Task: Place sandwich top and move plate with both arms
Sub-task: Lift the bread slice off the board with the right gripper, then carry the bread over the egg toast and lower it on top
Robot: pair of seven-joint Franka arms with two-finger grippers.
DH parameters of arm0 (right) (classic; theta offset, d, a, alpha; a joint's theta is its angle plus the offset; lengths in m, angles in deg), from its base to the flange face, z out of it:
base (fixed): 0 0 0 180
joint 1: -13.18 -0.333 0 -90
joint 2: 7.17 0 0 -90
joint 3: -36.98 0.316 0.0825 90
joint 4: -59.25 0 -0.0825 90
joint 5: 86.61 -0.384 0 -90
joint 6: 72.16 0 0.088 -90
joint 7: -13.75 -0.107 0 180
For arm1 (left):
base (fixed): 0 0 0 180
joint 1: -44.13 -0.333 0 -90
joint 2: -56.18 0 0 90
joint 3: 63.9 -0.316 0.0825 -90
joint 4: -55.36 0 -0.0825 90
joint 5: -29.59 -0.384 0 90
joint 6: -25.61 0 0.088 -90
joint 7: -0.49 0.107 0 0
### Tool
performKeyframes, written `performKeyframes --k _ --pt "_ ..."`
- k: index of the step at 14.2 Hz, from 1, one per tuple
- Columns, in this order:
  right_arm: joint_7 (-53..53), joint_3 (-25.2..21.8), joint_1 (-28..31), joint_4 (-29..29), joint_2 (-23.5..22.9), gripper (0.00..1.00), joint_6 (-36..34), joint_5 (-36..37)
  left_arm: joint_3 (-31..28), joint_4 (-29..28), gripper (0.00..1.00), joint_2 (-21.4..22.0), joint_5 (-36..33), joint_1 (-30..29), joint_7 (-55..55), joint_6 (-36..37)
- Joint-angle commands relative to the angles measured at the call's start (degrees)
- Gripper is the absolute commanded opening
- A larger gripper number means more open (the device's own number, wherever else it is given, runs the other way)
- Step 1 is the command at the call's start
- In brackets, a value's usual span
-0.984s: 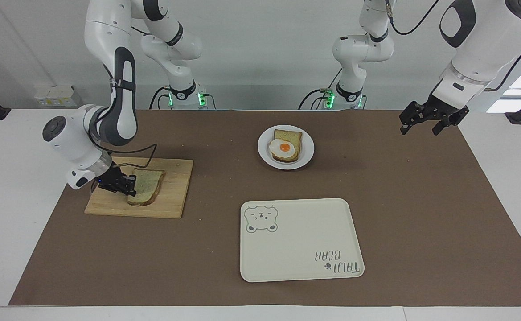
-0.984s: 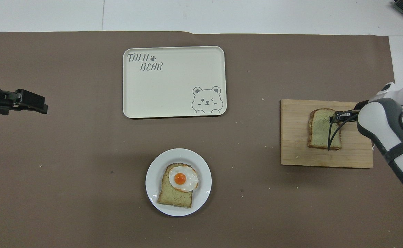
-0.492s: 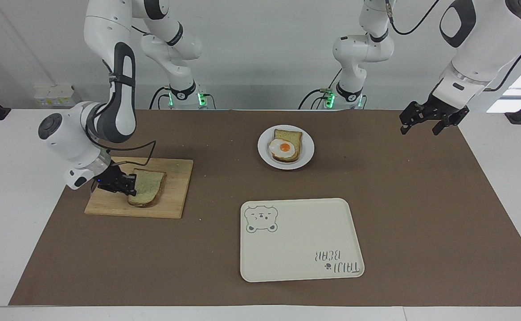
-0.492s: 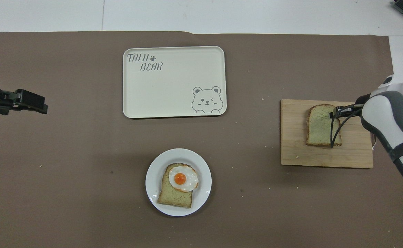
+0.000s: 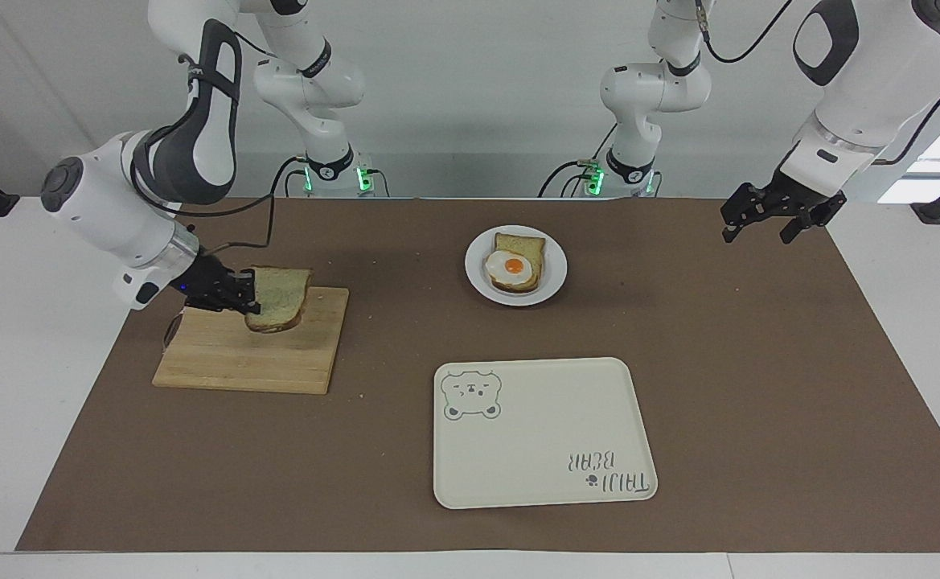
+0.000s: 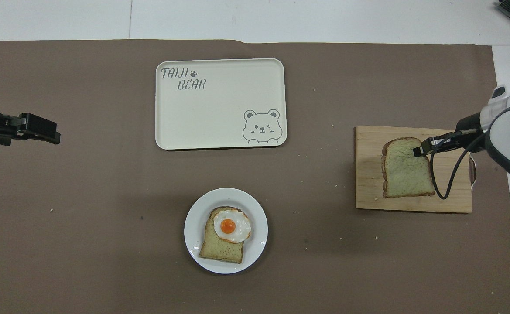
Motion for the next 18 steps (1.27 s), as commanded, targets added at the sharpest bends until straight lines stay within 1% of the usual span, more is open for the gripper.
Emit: performKeyframes --k 1,4,5,8,10,12,15,18 --pt "-4.3 3.0 0.3 0.0 0.3 0.00 -1.8 -2.5 -0.3 -0.5 1.00 0.4 0.7 0.0 0.7 0.2" --pt "-14.4 8.6 0.1 -0.3 0.7 0.00 -1.8 -2.5 -0.3 -0.5 1.00 0.4 0.7 0.0 0.7 0.2" --pt "-17.1 10.1 -0.9 -0.9 0.9 0.00 -1.5 -2.5 -0.3 -0.5 1.00 0.4 0.7 0.0 0.7 0.2" --pt "-25.5 10.3 -7.4 -1.5 1.3 0.00 -0.2 -2.6 -0.3 -0.5 1.00 0.4 0.7 0.0 0.7 0.2" --pt "-28.9 10.3 -12.4 -2.8 1.0 0.00 3.6 -3.1 -0.3 -0.5 1.00 0.4 0.7 0.0 0.7 0.2" --pt "-33.3 10.3 -16.3 -4.1 0.6 0.00 7.2 -5.3 -0.3 -0.5 1.00 0.4 0.7 0.0 0.7 0.2" --pt "-36.0 10.3 -21.8 -4.5 -0.8 0.00 11.1 -6.9 -0.3 -0.5 1.00 0.4 0.7 0.0 0.7 0.2" --pt "-38.0 10.3 -25.8 -4.6 -2.6 0.00 13.6 -8.0 -0.3 -0.5 1.00 0.4 0.7 0.0 0.7 0.2"
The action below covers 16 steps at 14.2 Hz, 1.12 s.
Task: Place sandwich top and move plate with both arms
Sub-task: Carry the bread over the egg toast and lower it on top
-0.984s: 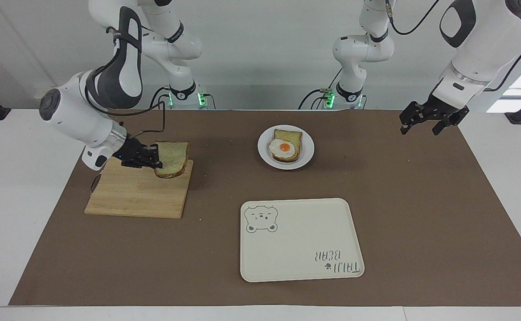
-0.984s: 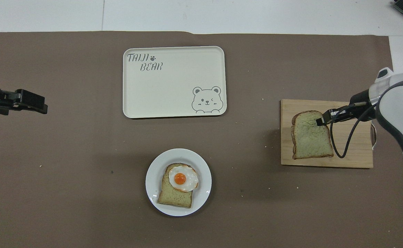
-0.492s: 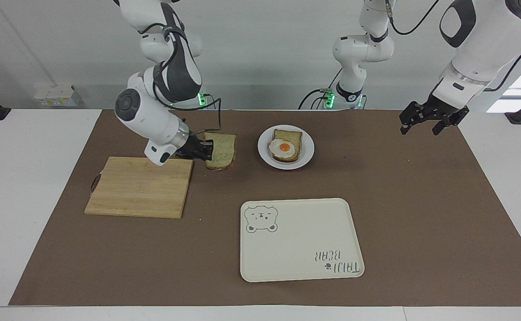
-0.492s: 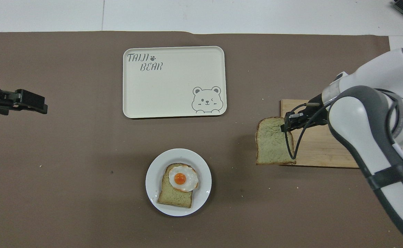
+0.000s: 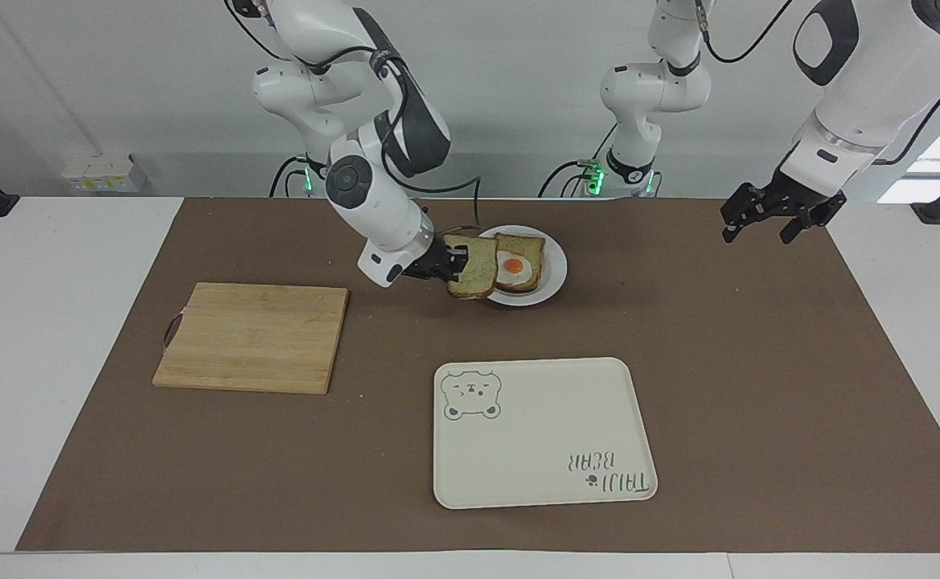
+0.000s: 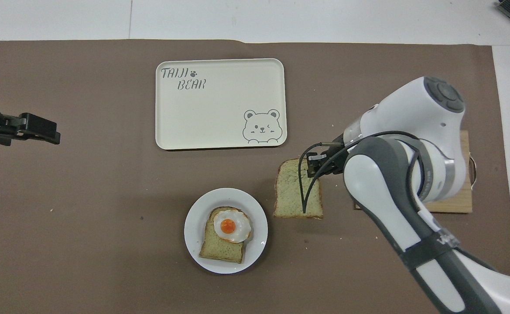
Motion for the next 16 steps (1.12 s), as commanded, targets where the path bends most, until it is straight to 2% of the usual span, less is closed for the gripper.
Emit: performKeyframes --k 1,4,8,12,16 --pt "-2.7 -0.2 -3.8 -0.5 -1.6 0.00 3.8 -2.4 -0.3 -0.5 1.00 0.4 0.7 0.0 0.7 0.2" --pt "-3.7 -0.3 -7.4 -1.5 -3.0 0.00 8.7 -2.4 -0.3 -0.5 1.00 0.4 0.7 0.0 0.7 0.2" --pt "-2.8 -0.2 -10.5 -2.4 -3.8 0.00 9.8 -2.4 -0.3 -0.5 1.00 0.4 0.7 0.0 0.7 0.2" --pt "-2.7 -0.2 -11.4 -3.6 -4.9 0.00 13.9 -2.4 -0.3 -0.5 1.00 0.4 0.7 0.0 0.7 0.2" --pt "-3.9 -0.3 -11.1 -4.1 -4.9 0.00 14.0 -2.5 -0.3 -0.5 1.00 0.5 0.7 0.0 0.7 0.3"
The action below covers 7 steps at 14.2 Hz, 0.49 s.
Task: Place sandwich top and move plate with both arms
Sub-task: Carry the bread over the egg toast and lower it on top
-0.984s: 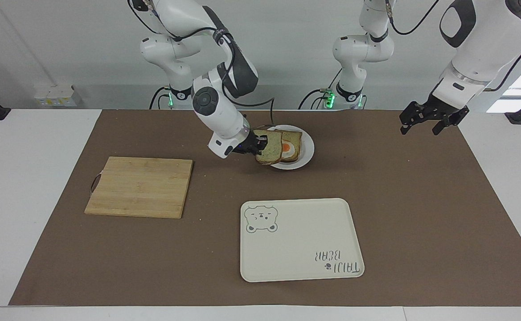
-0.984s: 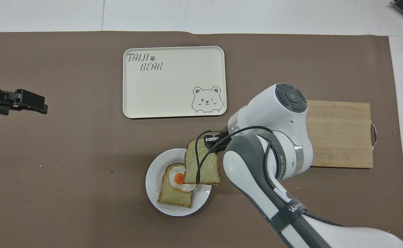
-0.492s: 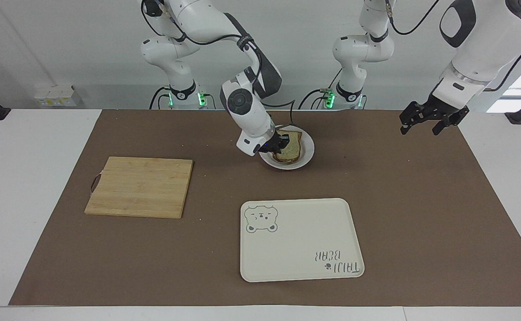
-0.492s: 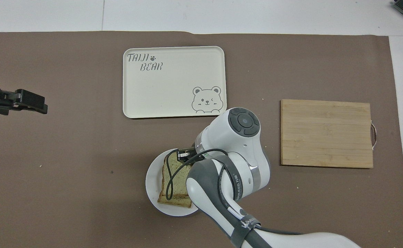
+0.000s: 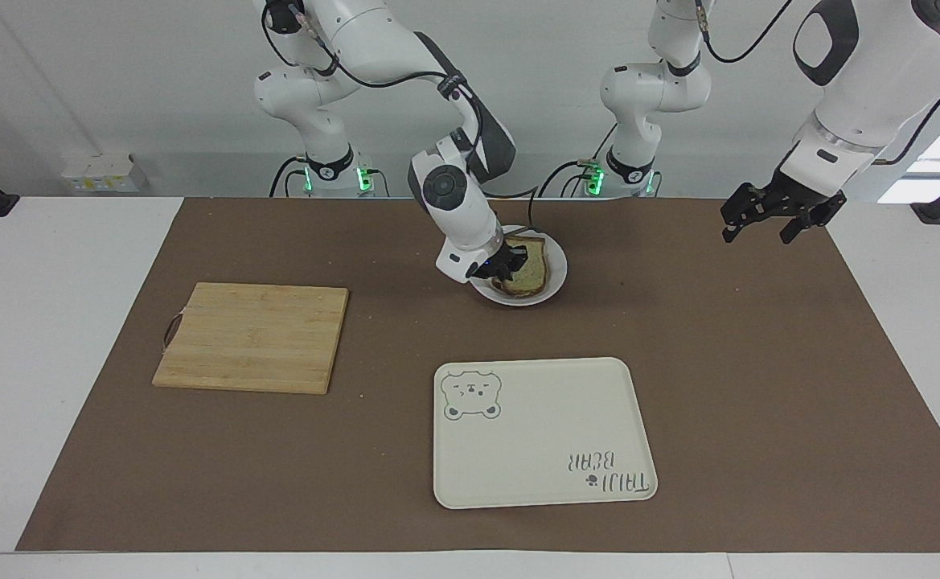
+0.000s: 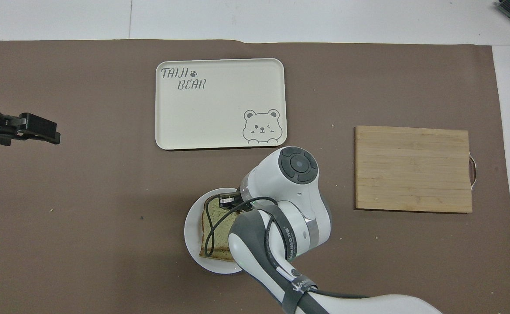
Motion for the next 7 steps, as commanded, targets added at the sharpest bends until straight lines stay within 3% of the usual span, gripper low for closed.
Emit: performKeyframes --k 1,3,4,5,7 --pt "-2.2 0.0 0.1 -1.1 0.4 0.00 1.2 -1.6 -0.3 -0.5 1.00 0.4 0.7 0.0 0.8 0.2" --pt "-3.3 0.0 0.1 -1.5 0.8 0.24 1.1 -1.6 -0.2 -1.2 1.00 0.6 0.7 0.2 1.1 -0.3" --pt "-3.3 0.0 0.1 -1.6 0.7 0.48 1.1 -1.5 -0.2 -2.0 1.00 1.0 0.7 0.4 0.9 -0.5" --pt "-3.1 0.0 0.0 -1.5 0.8 0.99 1.1 -1.5 -0.2 -3.0 1.00 1.5 0.7 0.8 0.9 -0.5" --pt "-3.0 0.0 -0.3 -1.0 0.6 1.00 1.4 0.0 0.3 -4.9 1.00 1.5 0.9 1.0 0.9 -0.9"
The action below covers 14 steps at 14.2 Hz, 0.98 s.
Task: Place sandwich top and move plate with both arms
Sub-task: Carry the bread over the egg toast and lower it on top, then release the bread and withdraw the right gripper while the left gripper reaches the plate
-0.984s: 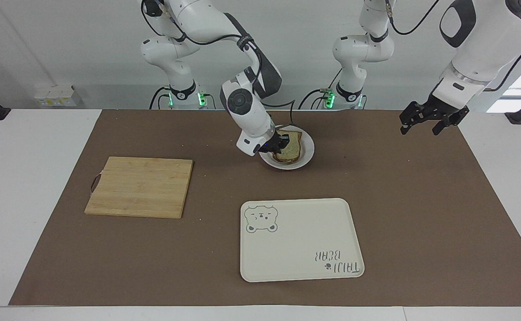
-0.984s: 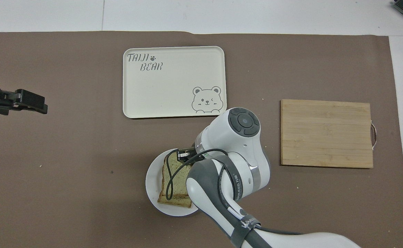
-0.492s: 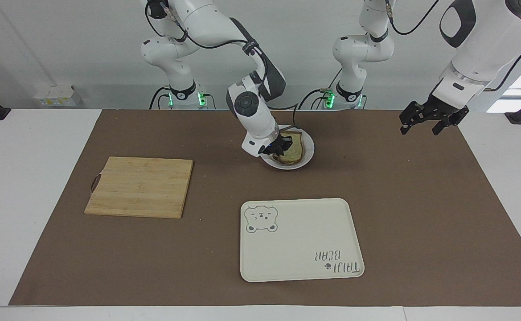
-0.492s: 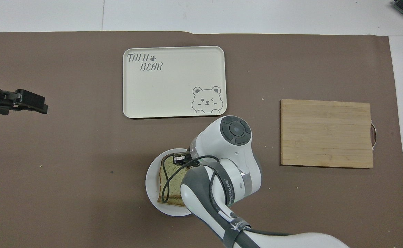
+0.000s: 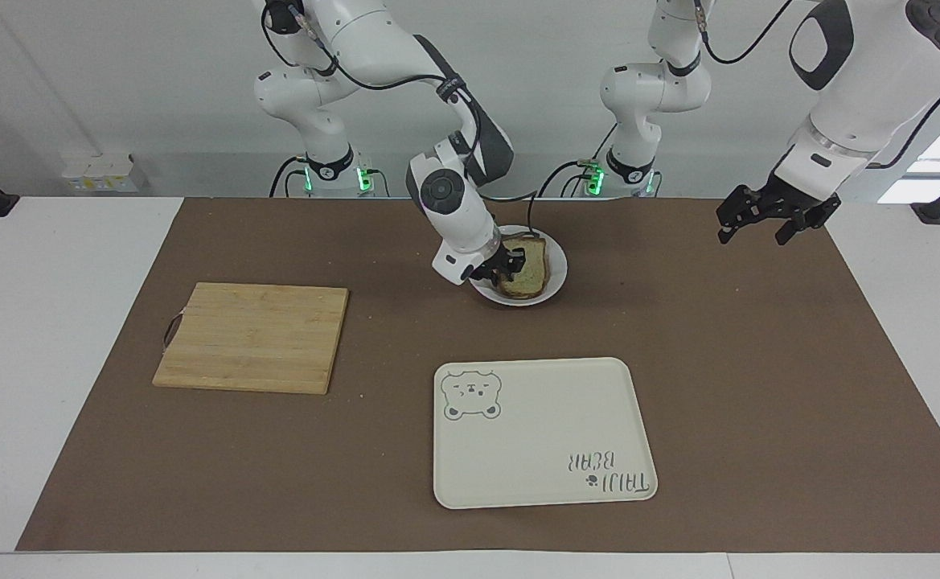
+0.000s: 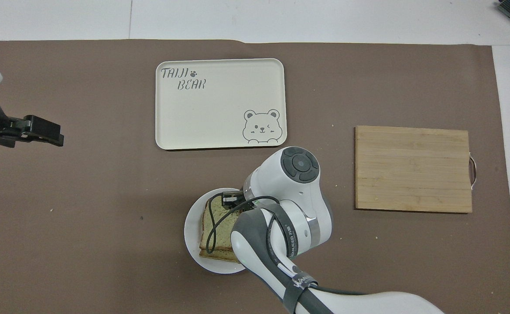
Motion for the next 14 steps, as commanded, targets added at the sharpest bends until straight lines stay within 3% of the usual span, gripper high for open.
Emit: performKeyframes --k 1,3,5,7,11,14 --pt "-0.6 0.0 -0.3 -0.1 0.5 1.00 1.5 2.5 -0.2 -4.4 1.00 1.5 1.7 0.9 0.8 -1.5" --pt "-0.8 -0.2 0.4 0.3 1.1 1.00 1.4 9.8 0.0 -9.0 1.00 2.8 4.3 1.0 0.9 -4.7" --pt "-0.9 -0.9 1.3 0.7 2.5 1.00 1.3 12.1 -0.1 -15.0 1.00 5.2 7.5 2.5 0.9 -8.5" --pt "-0.8 -0.8 4.7 1.0 4.8 1.00 1.1 16.4 -0.2 -22.5 1.00 7.9 14.9 2.6 1.4 -13.7" --pt "-0.8 -0.8 8.7 1.3 8.2 1.00 -0.7 21.9 -0.1 -25.7 1.00 7.6 16.8 7.1 5.3 -17.7" --pt "-0.6 -0.7 12.6 6.6 9.6 1.00 -7.8 27.7 -0.1 -31.9 1.00 7.7 19.8 10.2 6.0 -23.1"
